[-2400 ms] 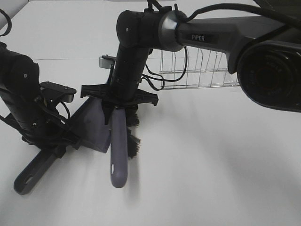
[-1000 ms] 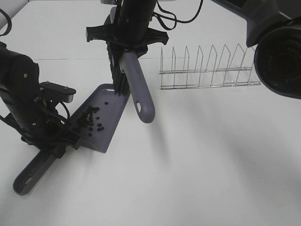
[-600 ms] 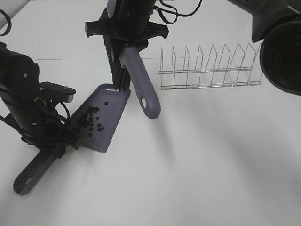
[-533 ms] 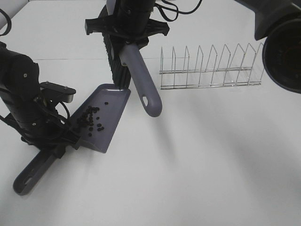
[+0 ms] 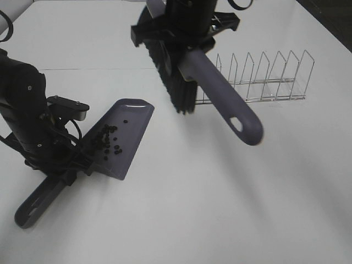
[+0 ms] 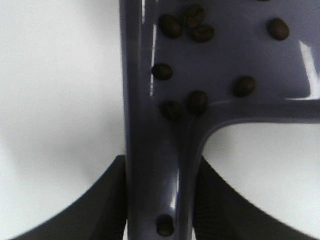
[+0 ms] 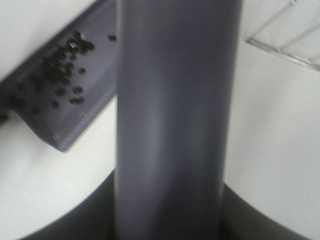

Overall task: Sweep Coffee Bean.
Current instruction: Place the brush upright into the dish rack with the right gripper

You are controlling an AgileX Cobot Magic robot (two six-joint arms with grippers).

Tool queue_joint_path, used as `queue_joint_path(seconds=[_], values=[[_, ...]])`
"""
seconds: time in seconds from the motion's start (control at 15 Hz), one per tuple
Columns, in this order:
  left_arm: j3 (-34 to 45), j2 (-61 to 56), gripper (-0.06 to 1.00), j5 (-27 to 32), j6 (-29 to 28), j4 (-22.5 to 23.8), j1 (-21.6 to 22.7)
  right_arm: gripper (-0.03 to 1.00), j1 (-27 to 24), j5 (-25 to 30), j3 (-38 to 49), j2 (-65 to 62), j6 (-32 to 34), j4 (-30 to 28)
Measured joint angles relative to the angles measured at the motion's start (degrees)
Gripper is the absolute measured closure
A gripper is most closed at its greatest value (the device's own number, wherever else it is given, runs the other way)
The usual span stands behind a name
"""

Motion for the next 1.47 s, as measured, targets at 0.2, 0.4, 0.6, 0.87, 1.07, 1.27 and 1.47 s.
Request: queue_joint_path(seconds=[0.2,0.4,0.6,0.87,1.07,1.27,1.47], values=[[0.0,0.0,0.64,0.0,0.1,0.0,0.0,0.69,-1.4,0.2,14.2,-5.8,0.0,-2.2],[0.0,0.0,0.64,0.2,0.2,-0.7,0.0,0.69,-8.8,0.2,26.6,-10.2,-1.3,-0.3],[0.0,0.0,0.64,0.7,0.2,-1.8,0.0,0.69,-16.7,0.3,32.5,-11.3,-3.9,0.7],[0.0,0.0,0.64,2.3,0.2,-2.8,0.0,0.69,-24.5,-3.7,33.3,-10.8,-7.0,0.7],[0.0,0.0,0.64,2.5,0.2,-3.0,0.0,0.69,-24.6,-5.9,33.3,-7.0,-7.4,0.3],[0.0,0.0,0.64,2.7,0.1,-3.1,0.0,0.69,-24.6,-9.1,32.8,-2.0,-7.4,-2.6],[0.0,0.0,0.64,3.1,0.0,-3.3,0.0,0.69,-24.6,-9.5,26.8,2.2,-7.4,-3.6]])
